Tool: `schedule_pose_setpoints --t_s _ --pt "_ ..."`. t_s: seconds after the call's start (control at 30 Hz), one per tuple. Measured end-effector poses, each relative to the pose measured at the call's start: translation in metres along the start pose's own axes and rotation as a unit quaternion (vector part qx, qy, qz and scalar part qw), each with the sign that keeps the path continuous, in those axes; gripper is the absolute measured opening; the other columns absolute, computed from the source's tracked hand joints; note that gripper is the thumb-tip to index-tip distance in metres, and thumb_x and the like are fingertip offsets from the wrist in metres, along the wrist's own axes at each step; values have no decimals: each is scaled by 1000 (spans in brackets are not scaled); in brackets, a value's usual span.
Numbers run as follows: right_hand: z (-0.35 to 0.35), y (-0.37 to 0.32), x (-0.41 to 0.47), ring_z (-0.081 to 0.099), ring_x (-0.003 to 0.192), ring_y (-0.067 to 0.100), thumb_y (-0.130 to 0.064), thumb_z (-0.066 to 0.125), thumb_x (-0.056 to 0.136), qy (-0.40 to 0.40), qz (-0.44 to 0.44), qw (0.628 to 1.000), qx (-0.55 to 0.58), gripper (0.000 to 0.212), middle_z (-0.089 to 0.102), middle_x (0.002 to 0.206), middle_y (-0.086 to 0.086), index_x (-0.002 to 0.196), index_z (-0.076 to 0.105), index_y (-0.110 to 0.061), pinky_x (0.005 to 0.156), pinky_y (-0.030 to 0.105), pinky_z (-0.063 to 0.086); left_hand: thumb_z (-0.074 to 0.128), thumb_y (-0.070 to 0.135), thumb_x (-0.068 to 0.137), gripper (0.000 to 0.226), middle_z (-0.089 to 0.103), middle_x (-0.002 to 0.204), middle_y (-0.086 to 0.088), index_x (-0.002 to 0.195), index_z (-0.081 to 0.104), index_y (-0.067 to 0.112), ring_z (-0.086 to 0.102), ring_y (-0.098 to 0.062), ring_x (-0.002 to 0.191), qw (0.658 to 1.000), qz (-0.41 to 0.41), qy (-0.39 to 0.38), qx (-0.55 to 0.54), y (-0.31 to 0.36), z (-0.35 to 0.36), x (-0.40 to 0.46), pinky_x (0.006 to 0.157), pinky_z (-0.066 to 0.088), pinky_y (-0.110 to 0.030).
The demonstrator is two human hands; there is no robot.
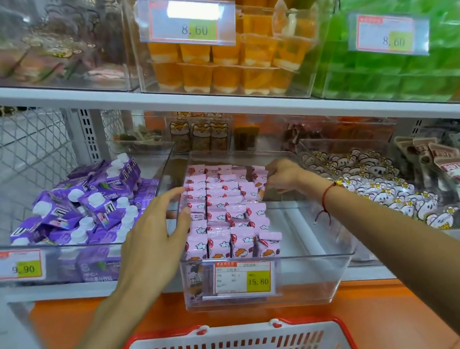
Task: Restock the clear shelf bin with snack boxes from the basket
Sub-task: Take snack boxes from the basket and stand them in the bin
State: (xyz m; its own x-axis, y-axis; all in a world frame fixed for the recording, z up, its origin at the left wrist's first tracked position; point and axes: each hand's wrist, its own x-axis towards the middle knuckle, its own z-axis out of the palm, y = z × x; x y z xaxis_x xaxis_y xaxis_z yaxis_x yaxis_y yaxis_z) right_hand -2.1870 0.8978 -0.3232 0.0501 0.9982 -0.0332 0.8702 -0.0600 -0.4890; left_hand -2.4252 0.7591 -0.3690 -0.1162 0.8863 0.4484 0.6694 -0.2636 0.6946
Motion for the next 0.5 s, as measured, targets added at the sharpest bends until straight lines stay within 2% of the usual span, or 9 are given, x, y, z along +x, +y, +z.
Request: schedule_pose_setpoints --t_s 0.03,0.13,0.2,0.27,0.37,0.43,0.5 --pt "-6 -2 -11 57 107 26 -10 60 86 15 -21 999 -27 28 60 110 13 112 59 -2 89 32 48 49 37 93 37 56 128 8 130 45 38 55 -18 113 1000 -1 2 5 1 -2 0 81 41 -35" --pt "-26 -5 -63 57 92 13 -17 66 84 54 -117 991 -26 31 62 100 -2 115 63 -14 77 16 40 53 36 91 38 51 129 10 129 48 31 54 -18 113 998 33 48 22 11 -9 -3 82 43 -34" --pt "-36 -3 -111 59 80 6 -14 67 83 89 -198 976 0 27 66 92 -7 110 65 -17 65 8 38 57 33 90 30 54 117 14 120 54 29 56 -13 106 990 99 96 3 24 -15 -11 78 46 -32" --pt "-40 4 -163 61 68 4 -17 69 83 98 -283 954 15 18 67 79 -12 100 66 -23 59 7 41 57 31 90 18 59 99 14 108 60 26 58 -6 88 974 186 127 -17 39 -18 -24 69 48 -29" --pt "-23 19 -219 61 67 5 -35 62 85 3 -313 948 -57 12 62 72 -14 96 60 -35 57 12 43 56 29 90 14 64 79 9 88 67 20 52 -1 67 932 346 105 -8 51 -10 -54 57 45 -22" --pt "7 34 -231 61 77 4 -40 56 87 -97 -299 933 -174 15 65 84 -14 103 56 -38 65 21 42 57 28 88 16 64 72 10 80 68 21 53 -4 61 909 416 39 9 46 4 -76 54 44 -20" --pt "48 58 -229 59 96 13 -39 54 92 -218 -273 897 -270 24 65 104 -10 115 55 -34 73 25 39 55 33 88 18 63 70 13 78 67 25 55 -4 60 904 420 -70 42 30 24 -97 51 41 -20"
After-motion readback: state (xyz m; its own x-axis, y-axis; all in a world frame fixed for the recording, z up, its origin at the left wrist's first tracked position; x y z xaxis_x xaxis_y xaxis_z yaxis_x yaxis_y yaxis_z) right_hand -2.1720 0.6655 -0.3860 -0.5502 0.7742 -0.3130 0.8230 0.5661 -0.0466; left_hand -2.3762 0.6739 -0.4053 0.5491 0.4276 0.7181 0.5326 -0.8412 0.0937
